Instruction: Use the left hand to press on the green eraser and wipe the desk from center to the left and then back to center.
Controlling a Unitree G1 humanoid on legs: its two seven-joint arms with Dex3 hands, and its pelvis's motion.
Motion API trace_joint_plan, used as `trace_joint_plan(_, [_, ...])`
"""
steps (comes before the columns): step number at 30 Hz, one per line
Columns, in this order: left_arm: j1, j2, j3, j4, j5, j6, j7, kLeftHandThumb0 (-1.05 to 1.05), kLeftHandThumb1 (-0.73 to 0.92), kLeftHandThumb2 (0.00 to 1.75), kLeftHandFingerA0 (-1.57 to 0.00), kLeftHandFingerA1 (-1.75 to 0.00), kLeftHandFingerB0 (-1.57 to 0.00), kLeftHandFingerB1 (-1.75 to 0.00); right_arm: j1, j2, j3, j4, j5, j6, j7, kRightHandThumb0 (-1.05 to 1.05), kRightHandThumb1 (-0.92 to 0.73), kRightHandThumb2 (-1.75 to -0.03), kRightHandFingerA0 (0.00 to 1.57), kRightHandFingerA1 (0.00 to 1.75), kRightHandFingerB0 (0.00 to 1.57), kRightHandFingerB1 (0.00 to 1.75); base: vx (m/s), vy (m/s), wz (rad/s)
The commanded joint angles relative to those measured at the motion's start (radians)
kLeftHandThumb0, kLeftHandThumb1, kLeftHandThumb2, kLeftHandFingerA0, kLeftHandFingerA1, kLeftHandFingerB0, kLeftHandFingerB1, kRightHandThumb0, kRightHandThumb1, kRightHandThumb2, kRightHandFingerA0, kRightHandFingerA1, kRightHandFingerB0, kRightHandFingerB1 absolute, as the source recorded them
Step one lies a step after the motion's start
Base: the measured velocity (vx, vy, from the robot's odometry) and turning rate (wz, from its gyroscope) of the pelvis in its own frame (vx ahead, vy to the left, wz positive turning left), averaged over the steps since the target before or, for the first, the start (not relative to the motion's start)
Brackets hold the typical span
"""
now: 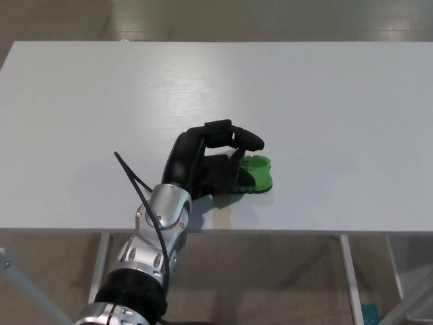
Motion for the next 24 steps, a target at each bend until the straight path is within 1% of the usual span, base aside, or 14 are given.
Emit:
trace_joint_plan(1, [0.001,0.015,0.011,0.062,0.005,0.024,0.017,-0.15,0.8,0.73,-1.04,-0.96,-0.92,-0.92,0.006,-0.003,0.006,-0.001,-0.009,-0.005,0.0,-0.44,-0.76,-0.63,0.62,0.49,0.58,0.39,0.0,0.0,0.0])
trace_joint_plan(13, [0.01,0.025,0.034,0.176,0.003,-0.009,0.037,-0.15,0.82,0.73,-1.05,-0.95,-0.94,-0.91,-0.003,0.003,0.005,0.003,0.004,-0.003,0.013,-0.44,-0.77,-0.63,0.62,0.48,0.58,0.39,0.0,0.0,0.0])
trace_joint_plan(15, [0.017,0.04,0.042,0.191,0.002,-0.014,0.038,-0.15,0.81,0.75,-1.06,-0.96,-0.92,-0.98,-0.003,0.004,0.003,0.001,0.012,-0.007,0.026,-0.44,-0.77,-0.63,0.62,0.49,0.58,0.39,0.0,0.0,0.0])
trace_joint_plan(19, [0.022,0.064,0.058,0.206,-0.004,-0.026,0.033,-0.15,0.81,0.75,-1.06,-0.97,-0.91,-1.0,-0.005,0.003,0.003,0.003,0.008,-0.003,0.021,-0.44,-0.77,-0.63,0.62,0.49,0.58,0.39,0.0,0.0,0.0])
trace_joint_plan(21, [0.027,0.076,0.066,0.207,-0.008,-0.03,0.028,-0.15,0.81,0.75,-1.06,-0.97,-0.91,-1.0,-0.004,0.002,0.004,0.002,0.005,0.002,0.017,-0.44,-0.77,-0.63,0.62,0.49,0.58,0.39,0.0,0.0,0.0])
trace_joint_plan(24, [0.043,0.113,0.094,0.211,-0.026,-0.045,0.009,-0.14,0.81,0.76,-1.08,-0.95,-0.93,-0.95,0.003,0.0,0.004,0.002,0.006,-0.012,0.025,-0.44,-0.77,-0.63,0.62,0.5,0.59,0.39,0.0,0.0,0.0])
